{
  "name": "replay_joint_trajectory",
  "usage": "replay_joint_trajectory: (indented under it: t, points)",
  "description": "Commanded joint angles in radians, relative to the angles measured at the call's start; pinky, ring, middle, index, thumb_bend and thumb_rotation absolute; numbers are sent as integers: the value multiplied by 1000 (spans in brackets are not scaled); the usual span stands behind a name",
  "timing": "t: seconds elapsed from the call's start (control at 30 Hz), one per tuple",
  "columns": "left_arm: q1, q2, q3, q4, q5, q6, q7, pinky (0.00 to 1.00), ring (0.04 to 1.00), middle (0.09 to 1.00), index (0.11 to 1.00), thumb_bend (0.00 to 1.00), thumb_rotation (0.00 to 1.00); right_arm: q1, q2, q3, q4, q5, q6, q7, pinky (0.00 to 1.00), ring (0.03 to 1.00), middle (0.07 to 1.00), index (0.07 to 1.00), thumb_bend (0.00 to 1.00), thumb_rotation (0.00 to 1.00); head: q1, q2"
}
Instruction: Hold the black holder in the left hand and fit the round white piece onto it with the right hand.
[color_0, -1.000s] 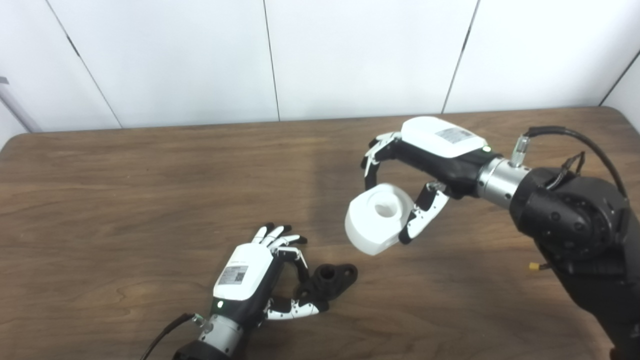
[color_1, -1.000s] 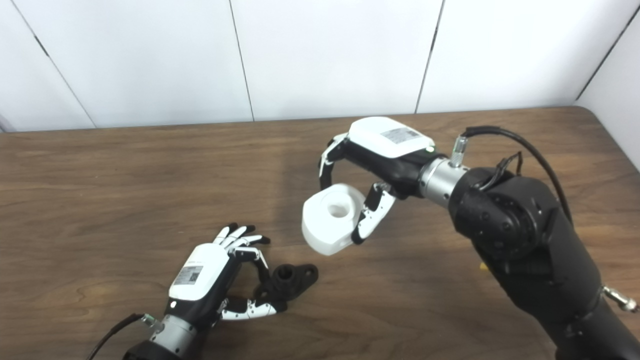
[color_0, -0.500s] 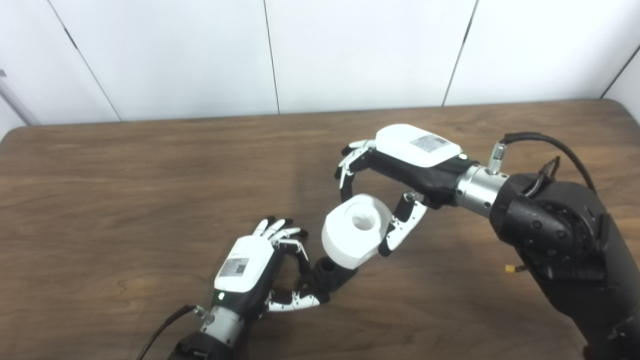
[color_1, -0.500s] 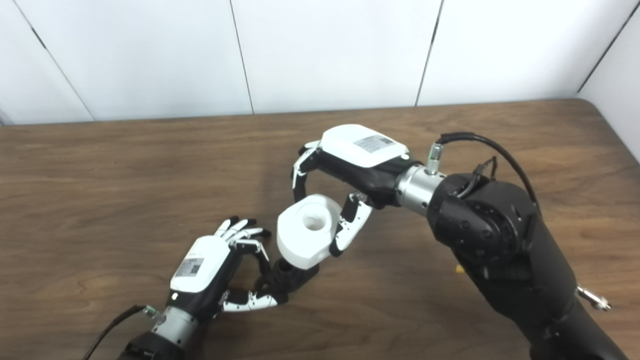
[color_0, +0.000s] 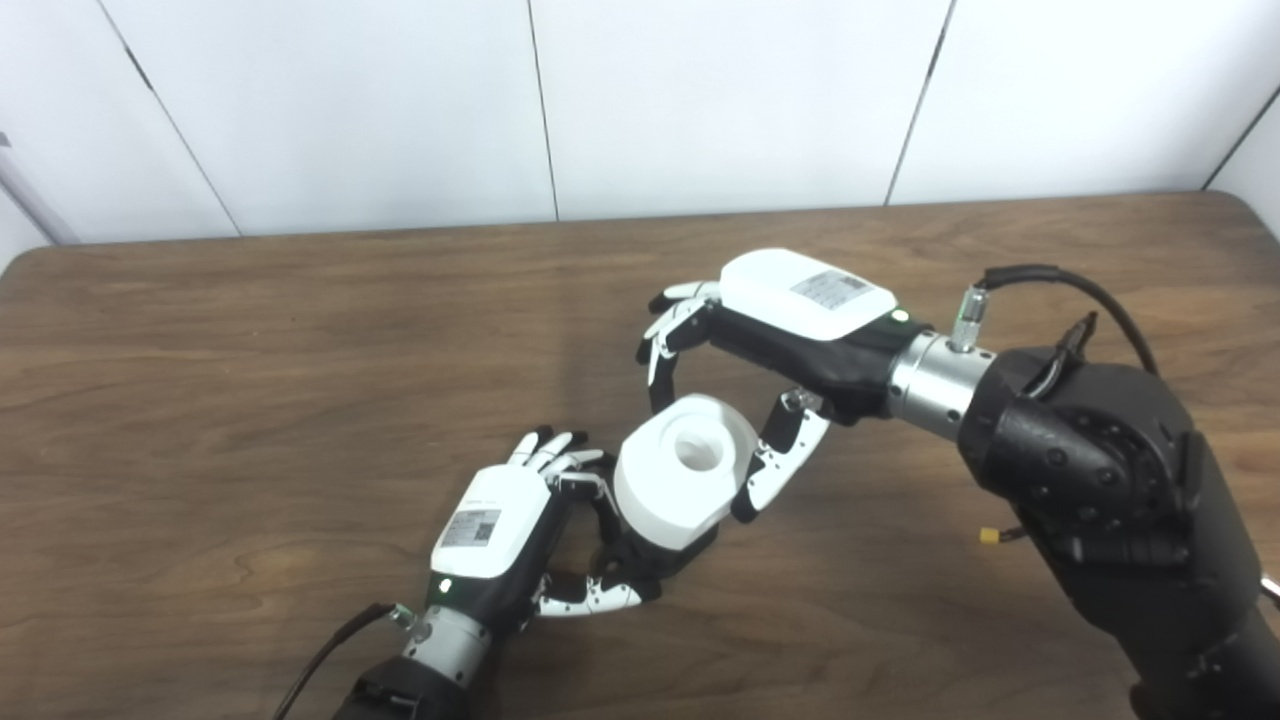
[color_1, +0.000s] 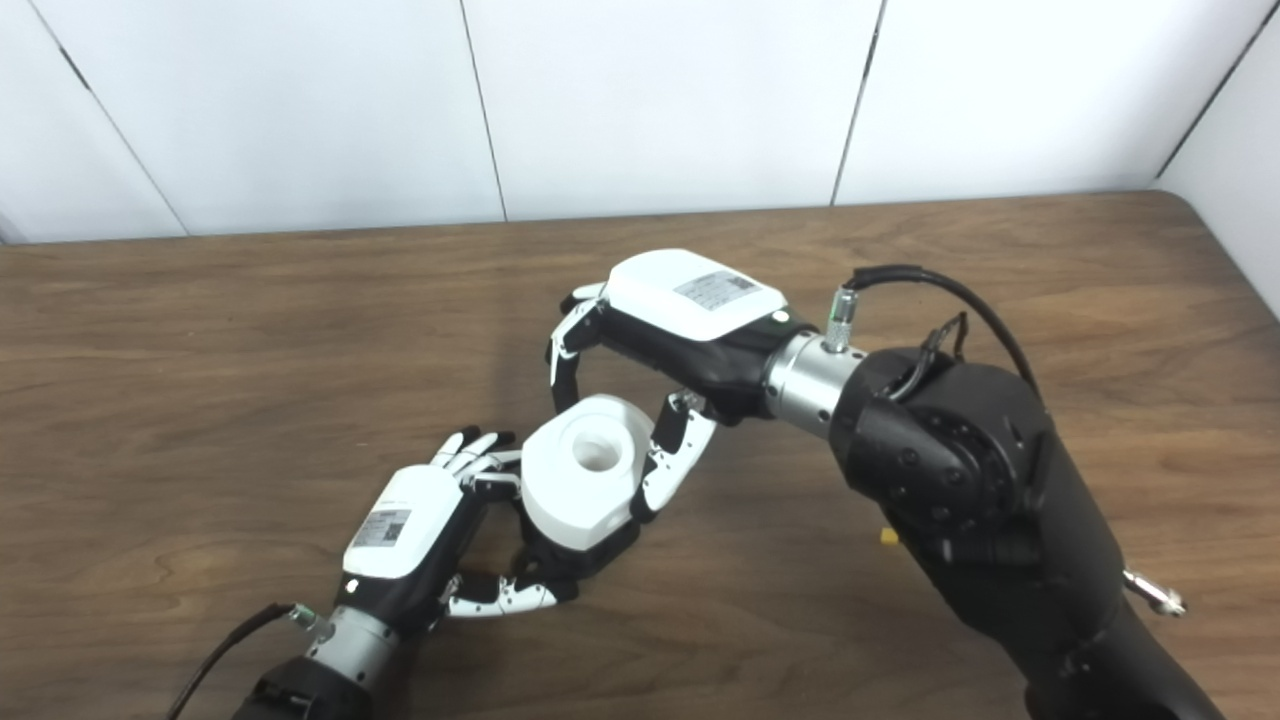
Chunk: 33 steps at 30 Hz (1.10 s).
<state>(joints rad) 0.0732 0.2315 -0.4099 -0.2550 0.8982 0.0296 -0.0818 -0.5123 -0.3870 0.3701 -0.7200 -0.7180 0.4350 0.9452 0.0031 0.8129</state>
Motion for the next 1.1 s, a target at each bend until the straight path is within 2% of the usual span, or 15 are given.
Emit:
replay_joint_trajectory:
  t: [0.0, 0.57, 1.07]
  points:
    - [10, 1, -26, 29, 38, 23, -52, 991, 926, 811, 487, 521, 50, -29, 5, -7, -2, -8, -23, -22, 742, 887, 767, 483, 525, 136, 1, 1]
    - [5, 1, -37, 12, 38, 48, -64, 998, 927, 813, 487, 520, 51, 10, 26, -5, 27, -16, -63, -47, 747, 891, 767, 483, 525, 134, 15, 14]
    - [0, 1, -41, -1, 43, 62, -83, 1000, 928, 815, 487, 520, 52, 9, 41, 1, 23, -36, -54, -25, 745, 893, 770, 483, 525, 135, 19, 23]
